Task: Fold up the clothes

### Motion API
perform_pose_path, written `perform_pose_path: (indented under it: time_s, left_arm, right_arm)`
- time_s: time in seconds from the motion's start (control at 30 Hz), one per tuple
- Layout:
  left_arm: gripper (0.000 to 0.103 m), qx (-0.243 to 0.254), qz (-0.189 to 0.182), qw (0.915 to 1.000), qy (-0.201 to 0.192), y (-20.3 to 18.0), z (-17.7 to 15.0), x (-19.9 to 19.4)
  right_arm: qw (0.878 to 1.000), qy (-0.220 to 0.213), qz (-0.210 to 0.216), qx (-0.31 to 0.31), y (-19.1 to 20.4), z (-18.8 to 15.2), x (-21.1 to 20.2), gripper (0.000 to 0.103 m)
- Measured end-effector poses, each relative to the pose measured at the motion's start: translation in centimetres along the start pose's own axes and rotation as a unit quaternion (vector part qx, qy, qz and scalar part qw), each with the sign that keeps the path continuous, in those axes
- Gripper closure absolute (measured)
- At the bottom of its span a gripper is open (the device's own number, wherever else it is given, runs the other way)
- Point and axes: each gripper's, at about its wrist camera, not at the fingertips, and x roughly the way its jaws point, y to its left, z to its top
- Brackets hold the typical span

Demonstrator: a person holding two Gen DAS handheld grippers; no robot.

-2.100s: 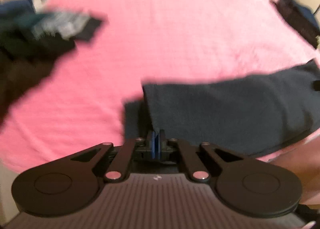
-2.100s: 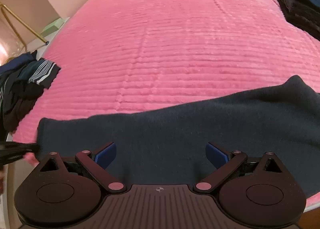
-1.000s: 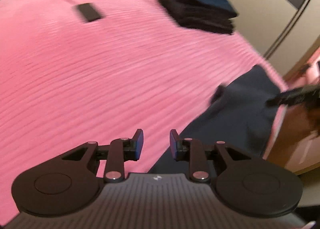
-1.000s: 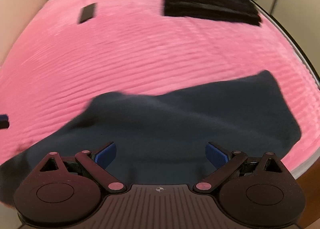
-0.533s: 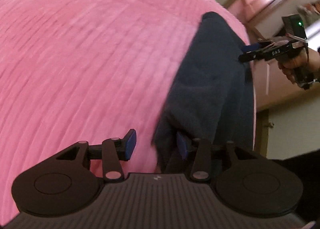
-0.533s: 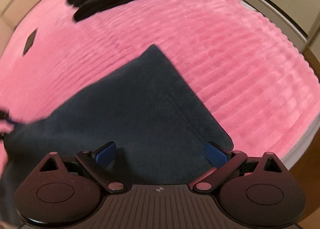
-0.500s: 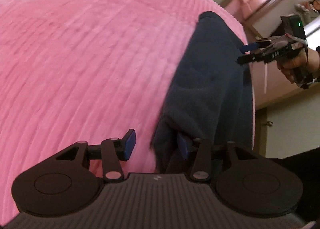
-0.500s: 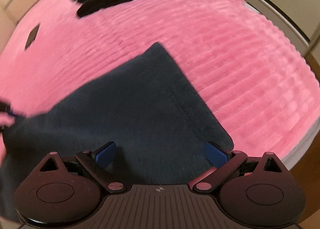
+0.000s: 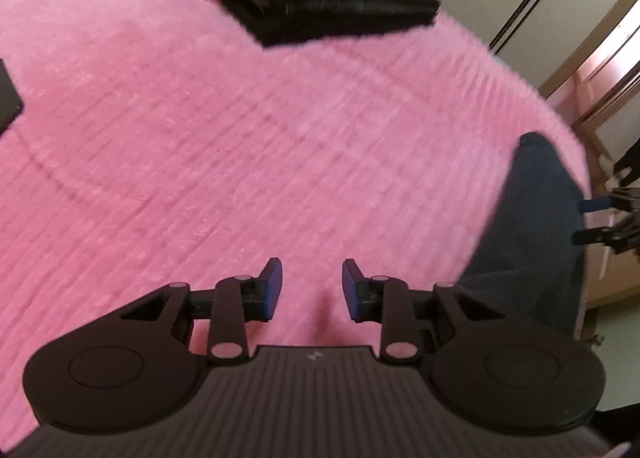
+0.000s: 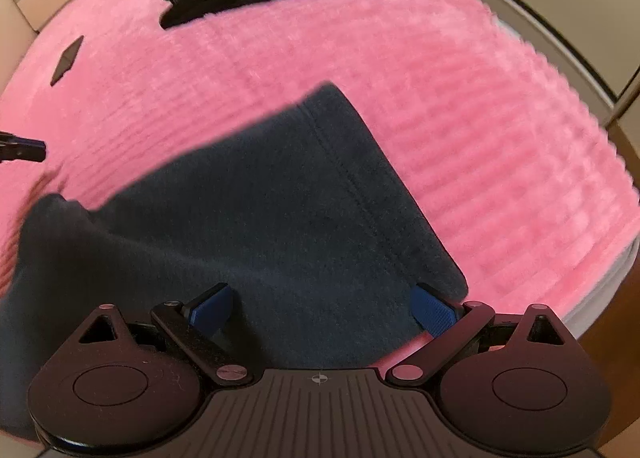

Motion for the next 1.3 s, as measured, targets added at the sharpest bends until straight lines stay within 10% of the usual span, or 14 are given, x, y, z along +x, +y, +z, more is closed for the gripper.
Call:
perform_pose_path:
  time_s: [0.2,0.37,0.47,0.77,1.03,1.3]
  left_arm:
    - [0.075,0.028,-0.103,0.9941,0.02,-6.1,-4.8,0.1]
    - [0.075,0.024,-0.068,0.9951,0.067,-7.4,-9.9,1.7]
    - [0.073,-0.006,-0.029,0.997,0.071,-6.9,-12.5,-0.6]
    - [0.066,-0.151,0.089,0.9839,0.034,-2.8,-28.5,-12.0]
    - [0.064,-0.231,0.156,0.9587,0.056,0.4,-47.8,-21.7]
    - [0.057,-0.293,0.169,0.9409,0.004,4.6,-54.5,-28.2]
  right_arm:
    - [1.0,-0.006,0.021,0.011,-0.3,0.7,1.2,0.005]
    - [0.988,-0.014,-0.087,0.129,-4.3,0.9,1.1,0.005]
    - [0.989,-0.039,-0.079,0.115,-3.1,0.9,-0.9,0.005]
    - [0.998,-0.009,0.05,-0.037,13.8,-5.1,0.4,0.005]
    - [0.994,0.051,-0.036,-0.093,27.9,-13.2,3.1,0.001]
    - [0.983,0.054,0.034,-0.169,42.9,-20.9,0.6,0.001]
